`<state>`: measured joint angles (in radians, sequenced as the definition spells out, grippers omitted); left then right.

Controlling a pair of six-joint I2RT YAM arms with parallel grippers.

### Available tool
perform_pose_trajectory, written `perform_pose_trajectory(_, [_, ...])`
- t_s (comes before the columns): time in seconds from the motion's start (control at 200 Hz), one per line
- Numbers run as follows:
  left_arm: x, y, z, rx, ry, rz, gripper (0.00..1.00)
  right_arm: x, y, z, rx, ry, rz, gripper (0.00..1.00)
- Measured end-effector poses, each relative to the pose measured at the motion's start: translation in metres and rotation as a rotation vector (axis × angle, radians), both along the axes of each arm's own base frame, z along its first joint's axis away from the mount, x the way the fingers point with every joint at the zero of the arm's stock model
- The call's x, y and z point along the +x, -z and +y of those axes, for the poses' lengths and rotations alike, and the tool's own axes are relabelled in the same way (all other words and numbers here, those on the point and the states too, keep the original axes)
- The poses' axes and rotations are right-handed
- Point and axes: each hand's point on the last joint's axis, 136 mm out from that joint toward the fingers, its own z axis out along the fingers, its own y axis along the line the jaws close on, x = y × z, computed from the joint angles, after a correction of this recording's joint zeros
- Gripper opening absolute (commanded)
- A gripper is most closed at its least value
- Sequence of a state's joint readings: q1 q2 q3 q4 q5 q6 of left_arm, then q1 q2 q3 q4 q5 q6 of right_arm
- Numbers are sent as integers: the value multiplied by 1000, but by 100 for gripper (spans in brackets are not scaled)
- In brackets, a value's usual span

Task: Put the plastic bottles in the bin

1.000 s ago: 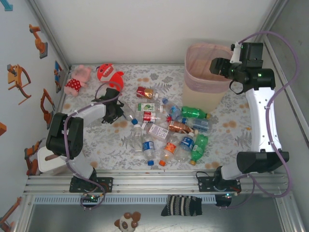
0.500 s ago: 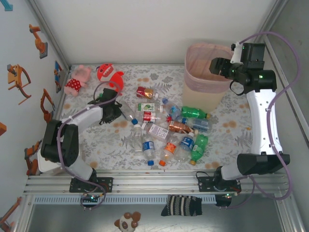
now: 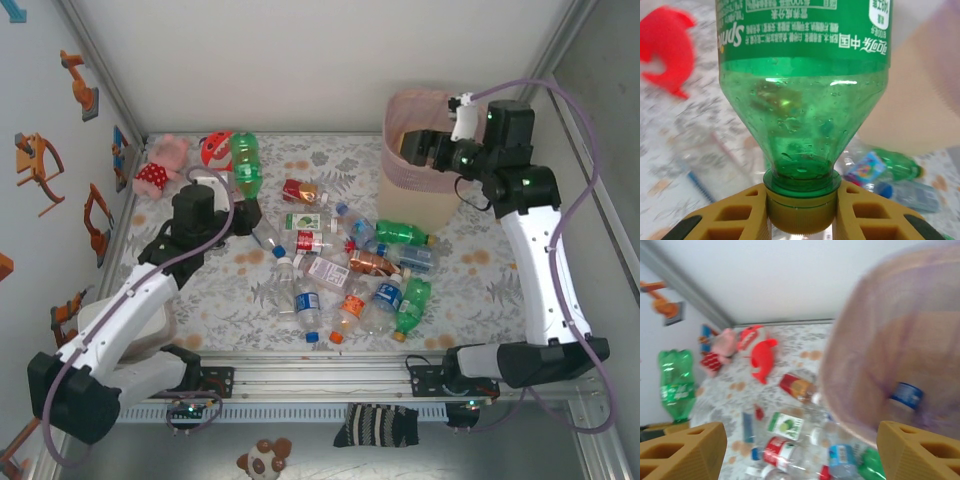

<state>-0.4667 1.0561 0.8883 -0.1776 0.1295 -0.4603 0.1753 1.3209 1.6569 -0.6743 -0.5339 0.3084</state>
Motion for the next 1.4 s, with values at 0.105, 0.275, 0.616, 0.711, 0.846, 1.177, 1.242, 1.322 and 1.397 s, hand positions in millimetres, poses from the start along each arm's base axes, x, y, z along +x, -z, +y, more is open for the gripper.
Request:
perform_pose_trajectory(0.105, [-14, -20, -24, -40, 150, -73, 3, -19, -17, 31, 48, -133, -68, 78])
perform_pose_trajectory(0.275, [-42, -51, -64, -139, 394, -171, 3, -54, -47, 75, 115, -337, -182, 80])
perform_pose_trajectory(0.616, [-102, -116, -107, -316, 773, -368, 0, -107, -82, 121, 216, -593, -342, 90])
perform_pose_trajectory(0.711, [-119, -126, -118, -341, 863, -386, 0, -118, -87, 130, 235, -644, -372, 90])
perform_pose_trajectory(0.846, [-138, -137, -131, -366, 968, -399, 0, -128, -96, 135, 255, -689, -412, 90])
perform_pose_trajectory(1.177, [-160, -143, -148, -391, 1089, -396, 0, -137, -97, 143, 280, -751, -401, 79])
perform_pose_trajectory(1.242, [-160, -144, -148, -391, 1089, -397, 0, -138, -98, 143, 289, -760, -396, 75])
perform_pose_trajectory(1.322, [-160, -144, -148, -389, 1088, -402, 1, -140, -100, 143, 300, -768, -388, 68])
perform_pose_trajectory(1.397, [-159, -145, -148, -387, 1085, -405, 2, -142, -101, 143, 307, -771, -375, 64])
